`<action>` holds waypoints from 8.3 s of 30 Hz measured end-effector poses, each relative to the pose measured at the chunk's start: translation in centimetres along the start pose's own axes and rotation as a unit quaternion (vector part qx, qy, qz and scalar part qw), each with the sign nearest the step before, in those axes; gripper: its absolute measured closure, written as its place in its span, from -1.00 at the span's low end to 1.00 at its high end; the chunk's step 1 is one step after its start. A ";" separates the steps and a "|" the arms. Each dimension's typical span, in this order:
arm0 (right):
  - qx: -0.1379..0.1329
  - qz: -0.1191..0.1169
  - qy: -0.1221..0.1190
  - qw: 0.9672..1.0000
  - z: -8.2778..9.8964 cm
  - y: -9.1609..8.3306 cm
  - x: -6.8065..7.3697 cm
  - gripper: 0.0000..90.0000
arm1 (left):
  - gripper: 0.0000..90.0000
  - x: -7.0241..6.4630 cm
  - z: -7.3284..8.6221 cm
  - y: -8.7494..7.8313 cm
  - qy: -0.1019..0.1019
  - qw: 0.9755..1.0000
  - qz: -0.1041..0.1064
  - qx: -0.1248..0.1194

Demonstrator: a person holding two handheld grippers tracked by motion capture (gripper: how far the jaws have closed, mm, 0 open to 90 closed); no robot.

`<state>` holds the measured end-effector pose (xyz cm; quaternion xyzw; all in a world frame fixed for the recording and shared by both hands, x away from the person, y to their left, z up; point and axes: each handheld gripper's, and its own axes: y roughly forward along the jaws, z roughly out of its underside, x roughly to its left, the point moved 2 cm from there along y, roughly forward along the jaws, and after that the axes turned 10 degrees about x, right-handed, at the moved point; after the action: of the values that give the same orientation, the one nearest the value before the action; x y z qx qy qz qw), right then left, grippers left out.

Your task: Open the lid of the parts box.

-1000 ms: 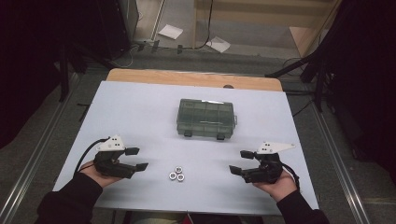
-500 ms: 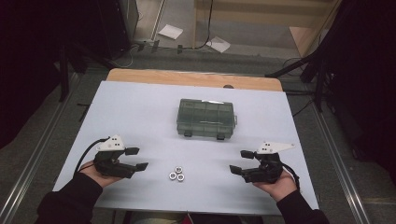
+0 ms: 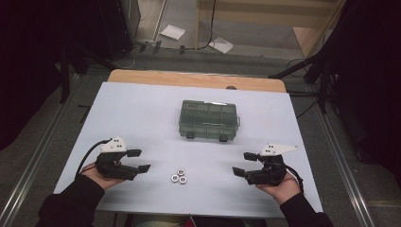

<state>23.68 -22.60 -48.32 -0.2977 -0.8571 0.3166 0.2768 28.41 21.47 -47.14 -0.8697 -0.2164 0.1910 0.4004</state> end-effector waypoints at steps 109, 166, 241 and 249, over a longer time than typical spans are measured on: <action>-0.006 0.088 0.067 0.994 -3.7 3.0 -6.0 -0.24 | -0.34 2.9 -8.4 6.8 -0.009 1.000 -0.008 0.010; -0.012 0.067 0.075 0.995 -8.4 2.8 -6.6 1.00 | -0.34 4.7 -13.4 9.2 -0.005 1.000 0.005 -0.001; -0.070 0.105 0.030 0.992 -11.7 2.2 -9.7 0.05 | -0.02 7.1 -18.6 8.7 0.003 0.997 -0.044 -0.059; -0.085 0.105 0.034 0.990 -12.2 2.4 -10.1 0.17 | 0.05 7.3 -19.0 8.8 -0.002 0.997 -0.048 -0.054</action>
<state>39.34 -23.43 -45.07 -0.4194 -0.8348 0.2595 0.2445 46.09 8.49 -43.62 -0.8782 -0.2689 0.1612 0.3612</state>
